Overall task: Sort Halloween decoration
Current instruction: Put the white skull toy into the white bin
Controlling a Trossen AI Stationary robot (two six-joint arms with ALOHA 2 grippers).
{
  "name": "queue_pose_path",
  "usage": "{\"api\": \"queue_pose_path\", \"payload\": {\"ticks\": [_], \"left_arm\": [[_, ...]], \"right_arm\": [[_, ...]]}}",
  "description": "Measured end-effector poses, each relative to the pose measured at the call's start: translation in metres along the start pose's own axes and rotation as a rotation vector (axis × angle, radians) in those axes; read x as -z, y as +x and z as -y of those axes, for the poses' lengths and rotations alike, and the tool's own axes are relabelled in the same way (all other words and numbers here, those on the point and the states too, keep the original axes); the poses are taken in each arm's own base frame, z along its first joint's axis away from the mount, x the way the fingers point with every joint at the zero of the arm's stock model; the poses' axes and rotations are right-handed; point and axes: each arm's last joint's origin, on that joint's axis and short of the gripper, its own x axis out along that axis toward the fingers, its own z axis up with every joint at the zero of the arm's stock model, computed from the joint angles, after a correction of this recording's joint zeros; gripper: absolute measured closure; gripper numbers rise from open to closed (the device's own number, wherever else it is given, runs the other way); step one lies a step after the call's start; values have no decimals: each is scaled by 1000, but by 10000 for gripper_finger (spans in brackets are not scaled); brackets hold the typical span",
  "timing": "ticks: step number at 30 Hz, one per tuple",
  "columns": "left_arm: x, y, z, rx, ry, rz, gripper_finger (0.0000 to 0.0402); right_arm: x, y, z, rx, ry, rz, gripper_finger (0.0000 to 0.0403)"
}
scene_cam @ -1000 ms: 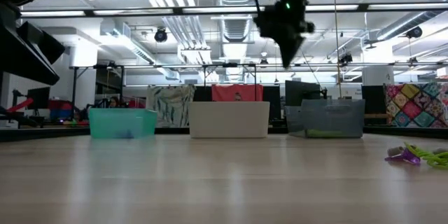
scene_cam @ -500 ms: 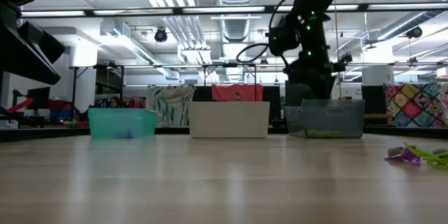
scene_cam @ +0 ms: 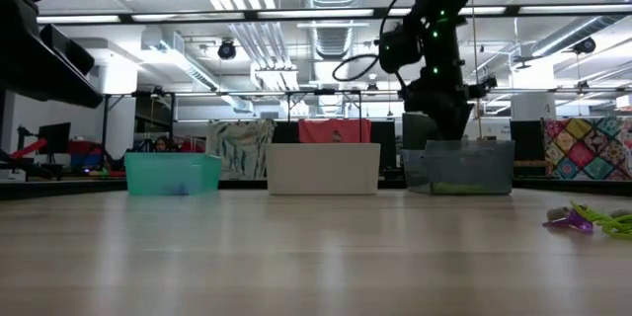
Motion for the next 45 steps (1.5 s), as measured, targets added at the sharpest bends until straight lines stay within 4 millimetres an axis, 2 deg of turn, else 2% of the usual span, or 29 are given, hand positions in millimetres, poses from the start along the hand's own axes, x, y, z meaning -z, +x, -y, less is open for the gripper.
{"api": "queue_pose_path", "payload": {"ticks": [4,9,16,23,28,32,34,40,45], "left_arm": [[-3,1,2,18,-4,24,402],[-11,3,5,43,11,72,402],[-22,7,5,57,9,136,402],[-31,12,3,45,19,179,402],[-34,15,-1,26,30,183,402],[-35,16,-1,20,32,185,402],[-35,16,-1,21,32,185,402],[-35,15,-1,21,32,185,402],[-35,15,-1,22,31,186,402]], "right_arm": [[8,-24,-7,-25,-8,79,323],[32,-63,-19,-82,-29,217,320],[85,-111,-47,-221,-63,360,324],[140,-132,-91,-348,-181,389,326],[178,-134,-126,-370,-418,389,324],[212,-129,-154,-351,-669,390,328],[226,-124,-167,-328,-735,400,330],[251,-99,-201,-179,-769,461,323],[257,-70,-224,-113,-748,376,309]]}}
